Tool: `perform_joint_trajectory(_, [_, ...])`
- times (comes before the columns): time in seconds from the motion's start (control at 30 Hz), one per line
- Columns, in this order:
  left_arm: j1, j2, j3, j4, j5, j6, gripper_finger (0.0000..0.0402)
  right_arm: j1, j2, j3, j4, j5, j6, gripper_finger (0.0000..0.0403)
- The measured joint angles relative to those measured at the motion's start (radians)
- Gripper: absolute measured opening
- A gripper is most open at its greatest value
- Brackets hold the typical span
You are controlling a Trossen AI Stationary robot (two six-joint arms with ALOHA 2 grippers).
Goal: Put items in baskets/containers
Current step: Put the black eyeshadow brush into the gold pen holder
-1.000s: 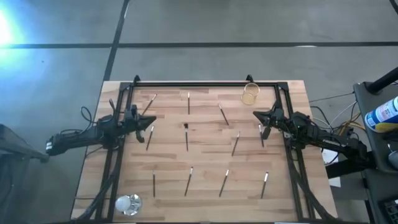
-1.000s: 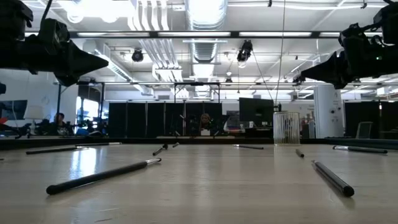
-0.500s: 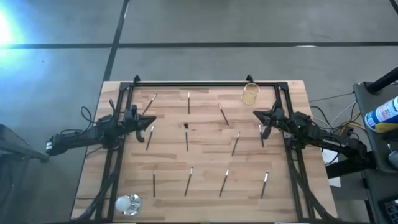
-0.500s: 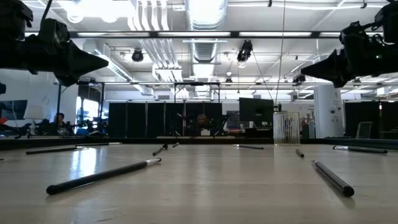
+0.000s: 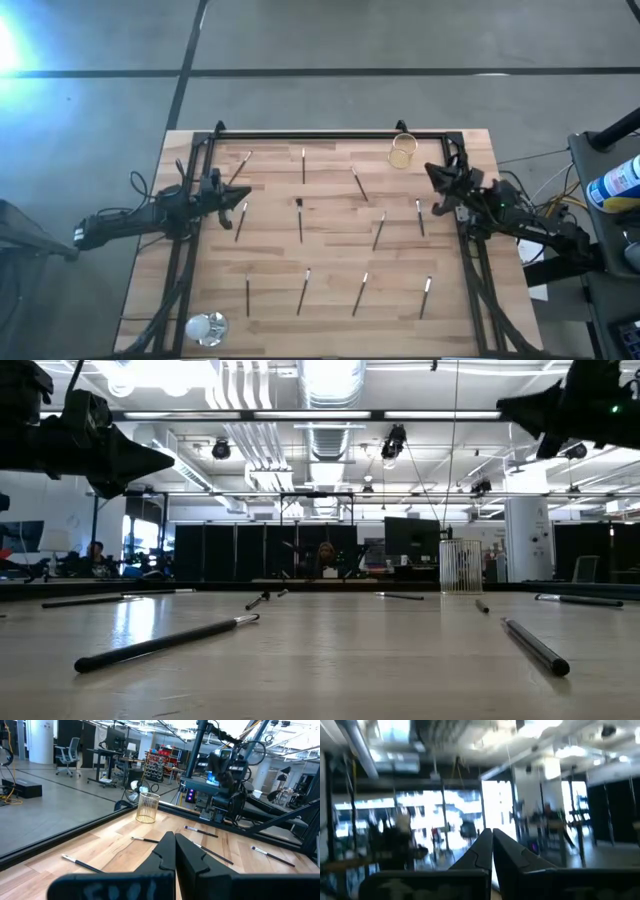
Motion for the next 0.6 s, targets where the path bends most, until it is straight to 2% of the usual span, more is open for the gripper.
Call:
perform_joint_trajectory(0.1, [0.0, 0.0, 0.0, 0.0, 0.0, 0.0, 0.0, 0.0, 0.031, 0.06, -0.08, 0.006, 0.036, 0.0008])
perform_joint_trajectory(0.27, [0.0, 0.0, 0.0, 0.0, 0.0, 0.0, 0.0, 0.0, 0.218, 0.256, -0.433, 0.142, 0.091, 0.0008])
perform_joint_trajectory(0.47, [0.0, 0.0, 0.0, 0.0, 0.0, 0.0, 0.0, 0.0, 0.508, 0.467, -0.878, 0.208, 0.371, 0.0008])
perform_joint_trajectory(0.6, [0.0, 0.0, 0.0, 0.0, 0.0, 0.0, 0.0, 0.0, 0.658, 0.527, -1.043, 0.209, 0.497, 0.0008])
